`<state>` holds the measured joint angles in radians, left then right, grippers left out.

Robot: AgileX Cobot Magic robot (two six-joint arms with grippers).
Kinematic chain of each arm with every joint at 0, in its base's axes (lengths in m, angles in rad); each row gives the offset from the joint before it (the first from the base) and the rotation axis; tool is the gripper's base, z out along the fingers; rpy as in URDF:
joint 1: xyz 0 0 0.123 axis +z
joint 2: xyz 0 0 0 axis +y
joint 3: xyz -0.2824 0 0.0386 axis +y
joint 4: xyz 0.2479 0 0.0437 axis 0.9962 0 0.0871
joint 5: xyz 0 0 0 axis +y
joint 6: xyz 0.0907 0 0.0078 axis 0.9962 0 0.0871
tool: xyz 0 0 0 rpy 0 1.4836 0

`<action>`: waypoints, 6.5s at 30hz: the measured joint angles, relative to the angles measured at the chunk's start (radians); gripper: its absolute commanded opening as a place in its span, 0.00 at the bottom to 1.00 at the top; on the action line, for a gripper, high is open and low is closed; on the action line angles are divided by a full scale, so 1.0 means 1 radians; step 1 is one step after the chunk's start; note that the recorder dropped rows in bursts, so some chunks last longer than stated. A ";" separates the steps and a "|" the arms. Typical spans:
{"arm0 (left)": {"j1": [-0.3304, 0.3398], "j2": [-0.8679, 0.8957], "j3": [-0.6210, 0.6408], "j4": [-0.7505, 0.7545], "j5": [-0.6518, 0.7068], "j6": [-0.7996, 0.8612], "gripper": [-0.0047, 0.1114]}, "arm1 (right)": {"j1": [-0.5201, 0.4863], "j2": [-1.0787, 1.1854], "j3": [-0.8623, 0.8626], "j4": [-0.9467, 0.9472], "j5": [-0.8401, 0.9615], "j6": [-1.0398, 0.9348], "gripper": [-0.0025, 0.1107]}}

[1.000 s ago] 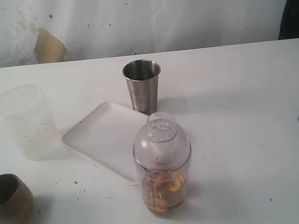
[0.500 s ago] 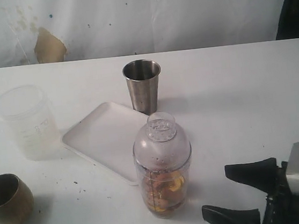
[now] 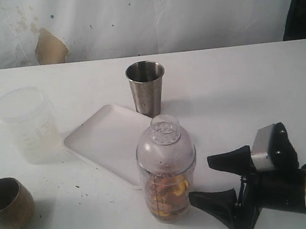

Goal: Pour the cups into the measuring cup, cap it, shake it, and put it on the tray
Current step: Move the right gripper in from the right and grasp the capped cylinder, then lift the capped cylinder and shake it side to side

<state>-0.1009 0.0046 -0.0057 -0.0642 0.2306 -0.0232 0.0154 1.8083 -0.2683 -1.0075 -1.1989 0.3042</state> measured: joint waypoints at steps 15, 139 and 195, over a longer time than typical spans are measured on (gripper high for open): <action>0.000 0.000 0.000 0.000 0.000 0.000 0.04 | 0.128 0.068 -0.140 -0.028 -0.002 -0.068 0.76; 0.000 0.000 0.001 0.003 0.000 0.000 0.04 | 0.702 -0.501 -0.426 -0.007 0.937 0.169 0.02; 0.000 0.000 0.001 0.003 0.000 0.000 0.04 | 0.704 -0.272 -0.611 1.163 1.010 -0.155 0.02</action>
<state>-0.1009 0.0046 -0.0052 -0.0617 0.2306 -0.0232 0.7193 1.5360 -0.8792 0.1555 -0.1892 0.1488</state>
